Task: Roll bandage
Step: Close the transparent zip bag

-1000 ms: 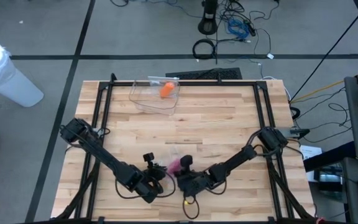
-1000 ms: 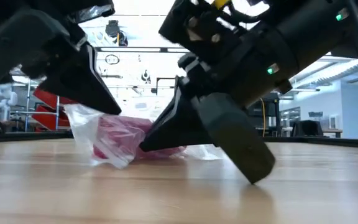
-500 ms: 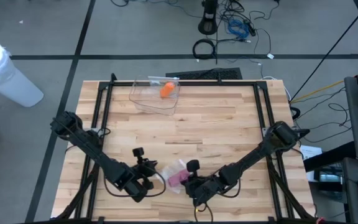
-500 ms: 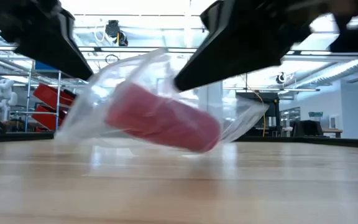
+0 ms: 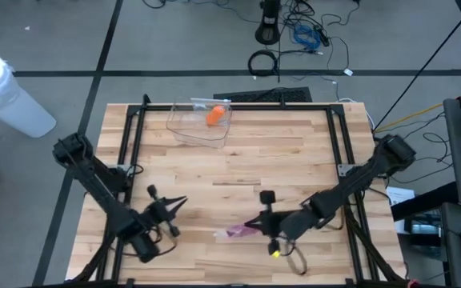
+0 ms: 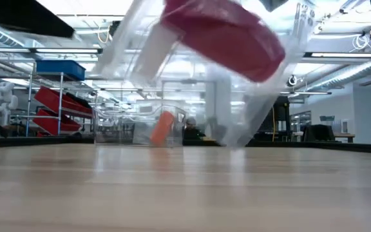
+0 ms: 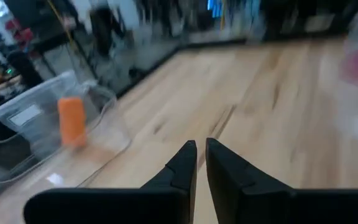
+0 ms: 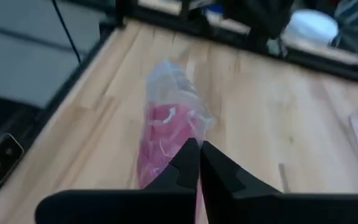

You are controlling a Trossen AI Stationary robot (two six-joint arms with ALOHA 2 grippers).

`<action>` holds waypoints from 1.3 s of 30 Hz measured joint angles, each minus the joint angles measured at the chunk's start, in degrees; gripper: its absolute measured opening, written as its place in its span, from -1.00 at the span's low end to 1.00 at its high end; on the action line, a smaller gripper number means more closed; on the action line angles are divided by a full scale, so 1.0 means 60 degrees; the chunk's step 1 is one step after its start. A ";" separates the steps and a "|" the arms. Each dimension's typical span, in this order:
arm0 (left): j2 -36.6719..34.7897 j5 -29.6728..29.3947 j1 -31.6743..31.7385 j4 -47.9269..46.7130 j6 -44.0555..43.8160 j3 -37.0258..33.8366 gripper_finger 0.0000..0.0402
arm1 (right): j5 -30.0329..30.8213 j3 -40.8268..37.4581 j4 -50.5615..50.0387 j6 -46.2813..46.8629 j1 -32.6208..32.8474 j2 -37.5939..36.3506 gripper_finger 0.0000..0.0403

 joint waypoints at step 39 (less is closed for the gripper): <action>0.1529 0.3665 0.2087 1.1875 0.9141 -0.1775 -0.43 | -0.0787 -0.4969 0.6151 0.1776 -0.0204 -0.1358 -0.82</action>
